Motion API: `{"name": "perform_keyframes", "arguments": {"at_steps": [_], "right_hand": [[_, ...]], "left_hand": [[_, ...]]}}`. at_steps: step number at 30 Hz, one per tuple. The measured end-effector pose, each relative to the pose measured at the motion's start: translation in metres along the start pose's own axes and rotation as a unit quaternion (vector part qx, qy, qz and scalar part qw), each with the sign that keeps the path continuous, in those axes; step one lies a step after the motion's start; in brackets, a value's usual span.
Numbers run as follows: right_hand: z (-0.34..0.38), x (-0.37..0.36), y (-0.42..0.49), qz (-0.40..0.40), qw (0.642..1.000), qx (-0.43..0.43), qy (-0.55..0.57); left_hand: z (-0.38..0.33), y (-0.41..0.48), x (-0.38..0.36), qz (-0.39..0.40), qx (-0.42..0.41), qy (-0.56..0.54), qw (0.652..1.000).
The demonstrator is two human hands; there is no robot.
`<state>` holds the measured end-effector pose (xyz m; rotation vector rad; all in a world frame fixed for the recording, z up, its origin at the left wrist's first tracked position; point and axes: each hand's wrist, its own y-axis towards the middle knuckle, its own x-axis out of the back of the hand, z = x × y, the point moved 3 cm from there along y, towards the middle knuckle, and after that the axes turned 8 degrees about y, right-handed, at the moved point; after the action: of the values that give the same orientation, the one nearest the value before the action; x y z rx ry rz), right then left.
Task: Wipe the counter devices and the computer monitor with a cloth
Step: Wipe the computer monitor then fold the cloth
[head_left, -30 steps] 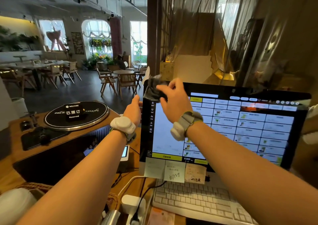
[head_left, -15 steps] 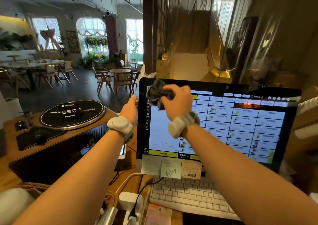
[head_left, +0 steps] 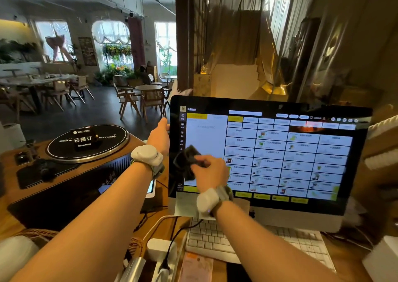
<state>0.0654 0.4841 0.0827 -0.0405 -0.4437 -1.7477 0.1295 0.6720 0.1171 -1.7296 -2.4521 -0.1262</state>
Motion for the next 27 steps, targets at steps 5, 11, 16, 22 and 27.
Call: {"name": "perform_keyframes", "arguments": {"at_steps": [5,11,16,22,27], "right_hand": [[0.083,0.032,0.055,-0.059,0.992,0.058,0.094],[0.070,0.035,0.053,-0.061,0.995,0.034,0.077],[-0.013,0.007,-0.011,-0.019,0.998,-0.057,0.021],[0.041,0.032,0.028,-0.075,0.986,-0.035,0.143],[0.092,0.064,0.074,-0.117,0.979,0.039,0.161]], "left_hand": [[-0.028,-0.042,-0.005,-0.010,0.016,-0.012,1.000],[-0.036,-0.033,-0.012,-0.050,-0.092,0.140,0.985],[-0.029,-0.022,-0.008,-0.039,-0.057,0.098,0.993],[-0.049,-0.037,-0.013,-0.072,-0.042,0.138,0.987],[-0.089,-0.049,-0.011,-0.232,-0.191,0.146,0.943]]}}
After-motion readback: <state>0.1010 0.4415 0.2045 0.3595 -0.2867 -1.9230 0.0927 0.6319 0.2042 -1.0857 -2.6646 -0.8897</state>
